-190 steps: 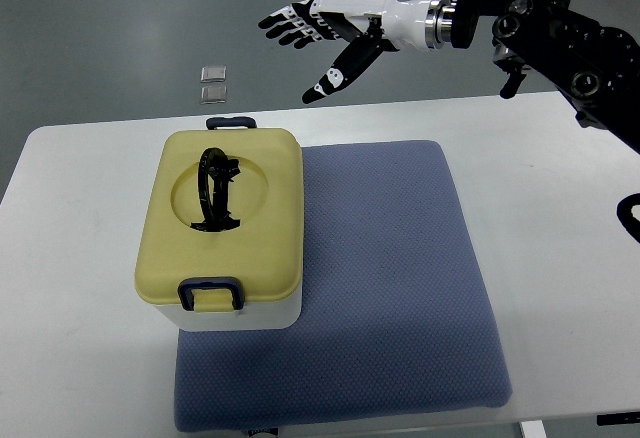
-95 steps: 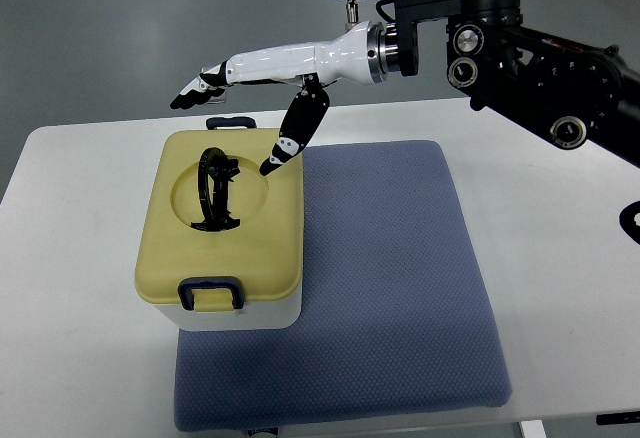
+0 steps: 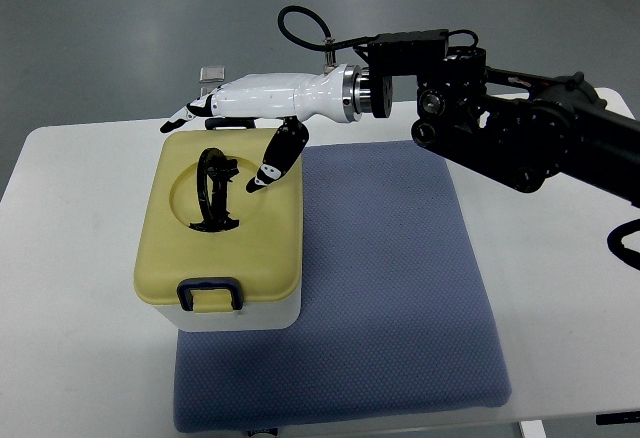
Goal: Open white storage box with right hand
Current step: 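Lower the right hand over the black handle on the yellow lid, then close the right hand's fingers around the black lid handle, then lift the yellow lid off the box and carry it onto the cushion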
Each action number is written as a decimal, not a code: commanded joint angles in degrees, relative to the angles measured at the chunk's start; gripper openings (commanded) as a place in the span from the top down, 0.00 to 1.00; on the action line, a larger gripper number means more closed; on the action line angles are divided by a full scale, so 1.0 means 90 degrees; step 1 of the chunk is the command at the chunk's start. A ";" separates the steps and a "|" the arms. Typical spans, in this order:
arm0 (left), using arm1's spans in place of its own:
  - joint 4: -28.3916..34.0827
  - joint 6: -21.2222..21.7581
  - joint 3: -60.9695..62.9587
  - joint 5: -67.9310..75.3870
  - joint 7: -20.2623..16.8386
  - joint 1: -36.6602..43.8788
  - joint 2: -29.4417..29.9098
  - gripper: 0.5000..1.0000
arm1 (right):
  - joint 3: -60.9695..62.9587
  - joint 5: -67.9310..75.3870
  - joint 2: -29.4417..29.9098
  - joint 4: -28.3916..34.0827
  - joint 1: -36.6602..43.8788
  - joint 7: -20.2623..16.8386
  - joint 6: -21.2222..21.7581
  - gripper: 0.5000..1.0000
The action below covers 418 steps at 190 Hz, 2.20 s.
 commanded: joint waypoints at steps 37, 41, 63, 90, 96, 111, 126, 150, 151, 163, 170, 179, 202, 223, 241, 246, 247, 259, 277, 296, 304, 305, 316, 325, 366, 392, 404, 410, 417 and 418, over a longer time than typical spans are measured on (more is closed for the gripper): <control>-0.0001 0.0000 -0.0008 -0.0001 0.0000 0.0001 0.0000 0.00 | -0.0012 -0.0298 0.0181 -0.0193 -0.0160 0.0005 -0.0504 0.17; -0.0001 0.0000 -0.0008 -0.0001 0.0000 0.0001 0.0000 0.00 | -0.0012 -0.0298 0.0181 -0.0193 -0.0160 0.0005 -0.0524 0.18; -0.0001 0.0000 -0.0008 -0.0001 0.0000 0.0001 0.0000 0.00 | -0.0129 -0.0308 0.0220 -0.0193 -0.0209 0.0014 -0.0582 0.23; -0.0001 0.0000 -0.0008 -0.0001 0.0000 0.0001 0.0000 0.00 | -0.0247 -0.0308 0.0279 -0.0193 -0.0317 0.0054 -0.0719 0.32; -0.0011 0.0000 0.0002 -0.0001 0.0000 0.0001 0.0000 0.00 | -0.0247 -0.0308 0.0279 -0.0193 -0.0336 0.0054 -0.0787 0.34; -0.0030 -0.0010 0.0002 -0.0001 0.0000 0.0001 0.0000 0.00 | -0.0247 -0.0308 0.0318 -0.0212 -0.0385 0.0054 -0.0973 0.43; -0.0079 0.0000 0.0002 -0.0001 0.0000 0.0001 0.0000 0.00 | -0.0256 -0.0308 0.0328 -0.0222 -0.0444 0.0054 -0.1070 0.50; -0.0089 0.0000 -0.0008 -0.0001 0.0000 0.0001 0.0000 0.00 | -0.0334 -0.0308 0.0337 -0.0222 -0.0483 0.0054 -0.1090 0.80; -0.0089 0.0000 -0.0008 -0.0001 0.0000 0.0001 0.0000 0.00 | -0.0334 -0.0308 0.0337 -0.0222 -0.0483 0.0054 -0.1090 0.80; -0.0079 0.0000 -0.0008 -0.0001 0.0000 0.0001 0.0000 0.00 | -0.0334 -0.0308 0.0376 -0.0222 -0.0492 0.0054 -0.1139 0.84; -0.0079 0.0000 -0.0008 -0.0001 0.0000 0.0001 0.0000 0.00 | -0.0334 -0.0308 0.0396 -0.0232 -0.0502 0.0054 -0.1197 0.84; -0.0079 0.0000 -0.0008 -0.0001 0.0000 0.0001 0.0000 0.00 | -0.0334 -0.0298 0.0396 -0.0232 -0.0531 0.0054 -0.1275 0.85; -0.0079 0.0000 0.0002 -0.0001 0.0000 0.0001 0.0000 0.00 | -0.0325 -0.0298 0.0386 -0.0232 -0.0551 0.0044 -0.1305 1.00; -0.0089 0.0000 0.0012 -0.0001 0.0000 0.0001 0.0000 0.00 | -0.0305 -0.0279 0.0347 -0.0232 -0.0532 0.0044 -0.1285 1.00; -0.0089 0.0000 0.0012 -0.0001 0.0000 0.0001 0.0000 0.00 | -0.0227 -0.0249 0.0337 -0.0222 -0.0502 0.0054 -0.1275 1.00; -0.0079 0.0000 0.0012 -0.0001 0.0000 0.0001 0.0000 0.00 | -0.0217 -0.0230 0.0337 -0.0212 -0.0493 0.0054 -0.1275 1.00; -0.0079 0.0000 0.0012 -0.0001 0.0000 0.0001 0.0000 0.00 | -0.0217 -0.0230 0.0337 -0.0212 -0.0492 0.0054 -0.1275 1.00; -0.0079 0.0000 0.0012 -0.0001 0.0000 0.0001 0.0000 0.00 | -0.0149 -0.0191 0.0328 -0.0173 -0.0473 0.0054 -0.1275 1.00; -0.0079 0.0000 0.0012 -0.0001 0.0000 0.0001 0.0000 0.00 | -0.0002 -0.0152 0.0308 -0.0115 -0.0346 0.0063 -0.1246 1.00; -0.0069 0.0000 0.0002 -0.0011 0.0000 0.0001 0.0000 0.00 | 0.0085 -0.0132 0.0269 -0.0046 -0.0190 0.0073 -0.1236 1.00; -0.0069 0.0000 0.0002 -0.0011 0.0000 0.0001 0.0000 0.00 | 0.0183 -0.0103 0.0220 0.0032 -0.0141 0.0073 -0.1227 1.00; -0.0069 0.0000 0.0002 -0.0011 0.0000 0.0001 0.0000 0.00 | 0.0183 -0.0103 0.0220 0.0032 -0.0141 0.0073 -0.1227 1.00; -0.0069 0.0000 0.0011 -0.0001 0.0000 0.0001 0.0000 0.00 | 0.0359 -0.0054 0.0064 0.0159 -0.0073 0.0073 -0.1149 1.00; -0.0069 0.0000 0.0002 -0.0001 0.0000 0.0001 0.0000 0.00 | 0.0476 -0.0054 -0.0073 0.0256 -0.0024 0.0073 -0.1022 1.00; -0.0089 0.0000 0.0012 -0.0001 0.0000 0.0001 0.0000 0.00 | 0.0818 -0.0044 -0.1469 0.0940 -0.0014 0.0102 -0.0191 1.00; -0.0089 0.0000 0.0012 -0.0001 0.0000 -0.0009 0.0000 0.00 | 0.0740 -0.0044 -0.2338 0.1145 -0.0082 0.0278 0.0101 1.00; -0.0089 0.0000 0.0012 -0.0001 0.0000 -0.0009 0.0000 0.00 | 0.0642 -0.0064 -0.2670 0.1145 -0.0141 0.0278 0.0101 1.00; -0.0089 0.0000 0.0012 -0.0001 0.0000 -0.0009 0.0000 0.00 | 0.0584 -0.0074 -0.2788 0.1135 -0.0200 0.0288 0.0101 1.00; -0.0098 0.0000 0.0012 0.0009 0.0000 -0.0009 0.0000 0.00 | 0.0457 -0.0093 -0.3022 0.1135 -0.0287 0.0307 0.0101 1.00; -0.0098 0.0000 0.0012 0.0009 0.0000 -0.0009 0.0000 0.00 | 0.0457 -0.0093 -0.3022 0.1135 -0.0287 0.0307 0.0101 1.00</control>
